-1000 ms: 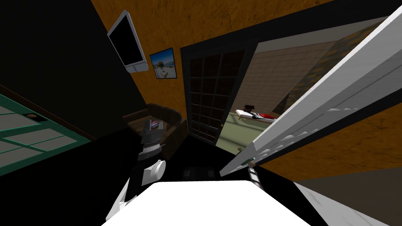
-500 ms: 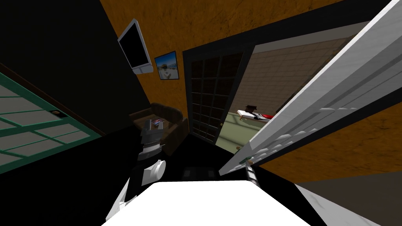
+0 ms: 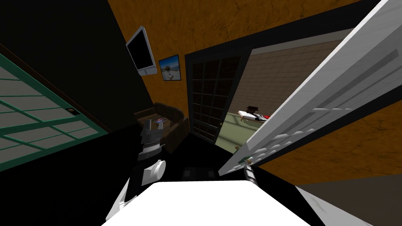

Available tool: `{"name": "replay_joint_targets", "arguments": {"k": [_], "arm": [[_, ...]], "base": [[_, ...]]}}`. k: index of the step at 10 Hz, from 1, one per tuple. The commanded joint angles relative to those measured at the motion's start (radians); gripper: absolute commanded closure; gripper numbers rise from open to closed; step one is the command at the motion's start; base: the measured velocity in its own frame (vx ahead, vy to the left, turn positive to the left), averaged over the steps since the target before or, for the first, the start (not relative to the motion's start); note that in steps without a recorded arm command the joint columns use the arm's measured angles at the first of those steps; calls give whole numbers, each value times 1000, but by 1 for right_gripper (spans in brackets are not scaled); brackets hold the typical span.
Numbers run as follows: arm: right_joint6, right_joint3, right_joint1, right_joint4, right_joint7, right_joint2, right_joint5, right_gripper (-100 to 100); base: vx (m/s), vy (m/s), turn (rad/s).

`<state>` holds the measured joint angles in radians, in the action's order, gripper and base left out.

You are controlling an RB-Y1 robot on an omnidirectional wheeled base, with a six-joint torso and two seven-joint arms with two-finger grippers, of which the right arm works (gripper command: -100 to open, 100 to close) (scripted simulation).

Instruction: Pull the door open

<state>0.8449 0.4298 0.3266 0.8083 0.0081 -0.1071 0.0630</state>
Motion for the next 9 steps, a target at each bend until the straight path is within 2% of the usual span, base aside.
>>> {"name": "replay_joint_targets", "arguments": {"k": [1,3,5,6,8,9], "arm": [[-8,13,-5,-13,-46,-19,-16,100],[-8,13,-5,-13,-46,-19,-16,100],[-10,-4,-7,-5,-102,-17,-20,100],[-10,-4,-7,-5,-106,-17,-20,100],[-11,-22,-9,5,-159,-15,-24,100],[-11,-22,-9,5,-167,-15,-24,100]], "base": [[-59,-48,50],[-38,-15,17],[-52,-34,65],[-39,-56,44],[-83,-53,81],[-80,-28,55]]}}
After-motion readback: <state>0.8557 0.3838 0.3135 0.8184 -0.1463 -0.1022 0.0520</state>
